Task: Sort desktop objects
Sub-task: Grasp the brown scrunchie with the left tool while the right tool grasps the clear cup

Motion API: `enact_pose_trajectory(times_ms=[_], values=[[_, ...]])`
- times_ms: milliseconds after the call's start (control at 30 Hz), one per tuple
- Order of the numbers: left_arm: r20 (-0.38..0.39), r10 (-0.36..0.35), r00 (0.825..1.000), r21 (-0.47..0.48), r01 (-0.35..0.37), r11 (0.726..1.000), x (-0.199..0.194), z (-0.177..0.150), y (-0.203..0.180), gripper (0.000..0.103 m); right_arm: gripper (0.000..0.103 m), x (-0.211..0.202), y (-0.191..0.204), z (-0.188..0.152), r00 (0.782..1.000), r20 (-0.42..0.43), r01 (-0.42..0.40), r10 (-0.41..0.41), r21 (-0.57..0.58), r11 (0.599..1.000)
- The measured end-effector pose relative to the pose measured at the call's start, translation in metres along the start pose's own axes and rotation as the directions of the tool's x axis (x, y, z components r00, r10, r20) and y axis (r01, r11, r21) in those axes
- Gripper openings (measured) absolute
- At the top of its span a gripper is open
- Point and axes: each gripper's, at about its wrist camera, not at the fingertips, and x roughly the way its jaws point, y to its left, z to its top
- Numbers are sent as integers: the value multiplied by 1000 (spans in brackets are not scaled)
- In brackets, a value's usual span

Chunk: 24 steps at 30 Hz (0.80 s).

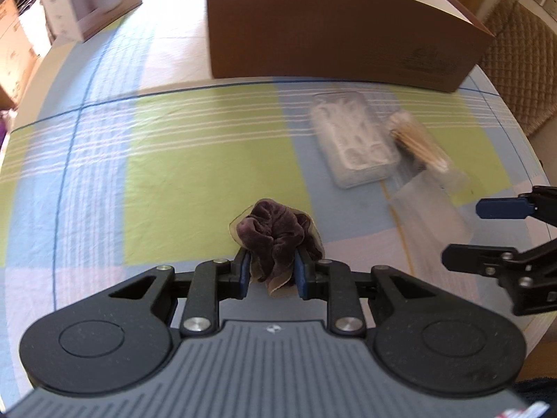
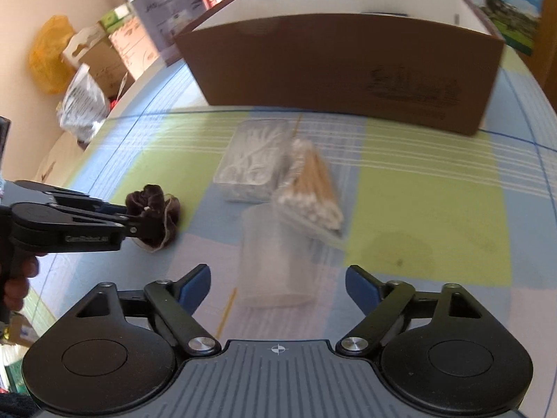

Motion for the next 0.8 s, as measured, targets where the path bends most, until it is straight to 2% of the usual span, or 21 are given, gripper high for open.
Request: enact_pose_trajectory(times_ms=[67, 200, 333, 567, 633, 800], values=[[-3, 6, 1000, -9, -6, 1000, -2, -1, 3, 21, 74, 7, 5, 2, 1000, -7, 13, -13, -31, 999], [-4, 6, 1000, -22, -6, 1000, -4, -2, 6, 22, 68, 22, 13, 4, 999, -21, 27, -29, -78, 997], [-6, 6, 1000, -31, -6, 1000, -4, -5, 8, 26, 50, 28, 16, 0, 999, -17, 34, -36, -129, 991], [0, 3, 1000, -19, -3, 1000, -3, -3, 6, 31, 50, 18, 8, -13, 999, -47, -5, -3, -163, 987], [12, -12, 1000, -23, 12, 1000, -4, -2, 7, 38, 50, 11, 1, -19, 999, -53, -3, -5, -151, 989], [27, -34, 999, -10, 34, 999, -3, 0, 4, 48, 50, -9, -22, -36, 998, -52, 31, -37, -99, 995]])
